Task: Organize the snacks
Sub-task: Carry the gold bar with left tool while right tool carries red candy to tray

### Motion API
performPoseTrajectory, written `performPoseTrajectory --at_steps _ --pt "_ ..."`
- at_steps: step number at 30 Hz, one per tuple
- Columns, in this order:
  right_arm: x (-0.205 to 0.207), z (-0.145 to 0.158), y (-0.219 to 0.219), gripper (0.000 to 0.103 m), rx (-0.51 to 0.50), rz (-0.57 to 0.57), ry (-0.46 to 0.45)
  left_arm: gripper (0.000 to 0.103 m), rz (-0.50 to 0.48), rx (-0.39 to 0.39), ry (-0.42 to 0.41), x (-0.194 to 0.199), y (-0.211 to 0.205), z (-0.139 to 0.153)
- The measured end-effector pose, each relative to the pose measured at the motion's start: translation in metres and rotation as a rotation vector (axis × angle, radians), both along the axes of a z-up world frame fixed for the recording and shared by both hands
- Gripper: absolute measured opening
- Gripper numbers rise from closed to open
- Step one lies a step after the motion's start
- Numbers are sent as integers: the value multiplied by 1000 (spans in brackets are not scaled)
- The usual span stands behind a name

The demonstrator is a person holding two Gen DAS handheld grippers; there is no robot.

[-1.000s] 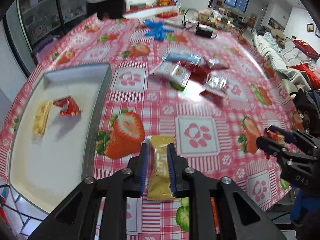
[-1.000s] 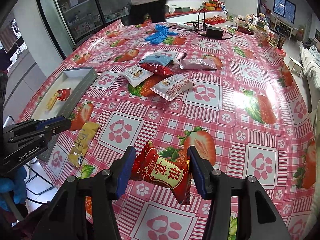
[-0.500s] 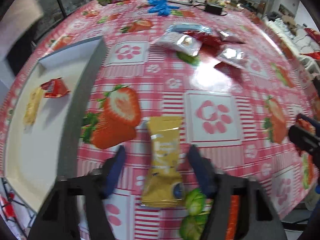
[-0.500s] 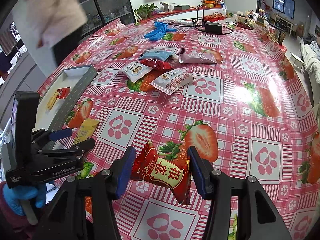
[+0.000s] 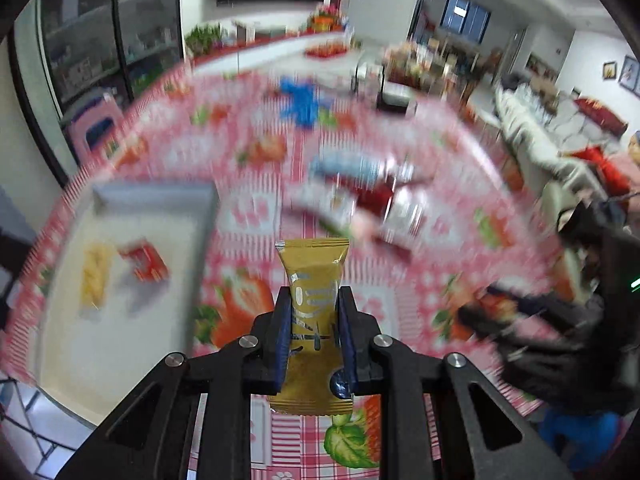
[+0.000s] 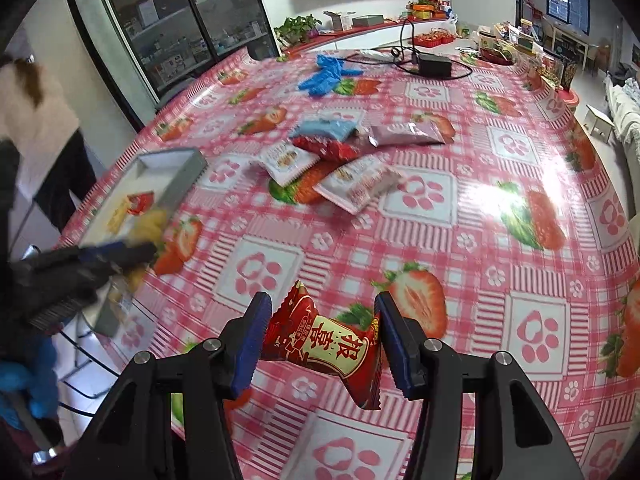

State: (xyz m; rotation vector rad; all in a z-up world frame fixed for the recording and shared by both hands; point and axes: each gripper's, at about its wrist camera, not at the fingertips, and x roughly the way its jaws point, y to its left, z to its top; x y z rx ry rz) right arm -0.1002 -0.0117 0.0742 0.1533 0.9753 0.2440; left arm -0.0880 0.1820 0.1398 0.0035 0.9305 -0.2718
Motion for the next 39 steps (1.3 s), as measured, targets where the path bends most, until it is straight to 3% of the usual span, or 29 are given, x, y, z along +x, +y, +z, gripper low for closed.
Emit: performPoseTrajectory --at_steps 7,10,16,21,25,29,39 --pt "15 52 29 55 20 59 -98 24 1 -54 -162 -1 26 96" --pt "21 75 45 55 23 94 -143 24 9 -66 -205 -1 39 121" --pt "31 108 81 55 13 168 -203 24 66 -45 -265 3 73 150" --pt "44 124 115 55 24 231 -221 24 130 -34 -282 11 109 156" --pt "57 128 147 55 35 282 -217 24 177 -21 -266 15 137 142" --pt "64 123 177 55 37 332 -199 24 245 -12 -216 20 169 111" --pt "88 80 249 55 33 427 -69 24 386 14 -21 33 235 -9"
